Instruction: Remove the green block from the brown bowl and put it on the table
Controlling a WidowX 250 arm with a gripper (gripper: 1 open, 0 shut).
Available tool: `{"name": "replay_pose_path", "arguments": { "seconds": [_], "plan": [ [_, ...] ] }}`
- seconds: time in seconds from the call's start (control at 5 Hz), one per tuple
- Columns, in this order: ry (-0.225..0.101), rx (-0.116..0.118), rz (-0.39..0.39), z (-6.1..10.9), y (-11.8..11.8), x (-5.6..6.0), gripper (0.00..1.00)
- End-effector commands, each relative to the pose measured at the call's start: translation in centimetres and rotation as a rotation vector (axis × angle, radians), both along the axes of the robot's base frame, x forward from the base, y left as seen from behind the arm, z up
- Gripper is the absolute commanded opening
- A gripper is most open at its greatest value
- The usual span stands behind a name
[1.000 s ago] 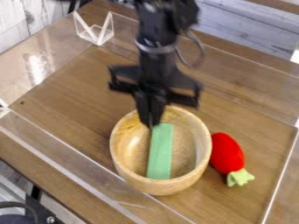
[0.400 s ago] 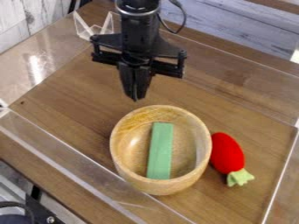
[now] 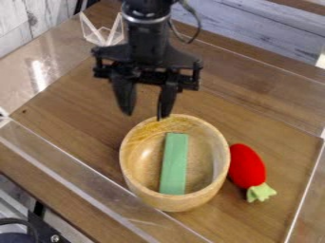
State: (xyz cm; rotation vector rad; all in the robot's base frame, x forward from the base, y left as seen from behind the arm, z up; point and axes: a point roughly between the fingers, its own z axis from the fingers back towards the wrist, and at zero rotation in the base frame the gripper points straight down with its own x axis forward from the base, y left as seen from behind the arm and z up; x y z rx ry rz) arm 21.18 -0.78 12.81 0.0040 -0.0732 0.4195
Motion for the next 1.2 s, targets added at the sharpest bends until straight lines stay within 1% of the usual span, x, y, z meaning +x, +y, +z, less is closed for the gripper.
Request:
{"name": "replay_pose_path", "arguments": {
  "seconds": [0.0, 0.2, 0.8, 1.0],
  "plan": [
    [-0.026, -0.014, 0.084, -1.0, -0.6, -0.5, 1.0],
    [-0.027, -0.025, 0.162, -2.9, -0.9, -0.8, 1.0],
    [-0.019, -0.052, 0.408, -6.9, 0.6, -0.3, 1.0],
    [-0.009, -0.055, 0.421, -7.0, -0.5, -0.5, 1.0]
  ]
}}
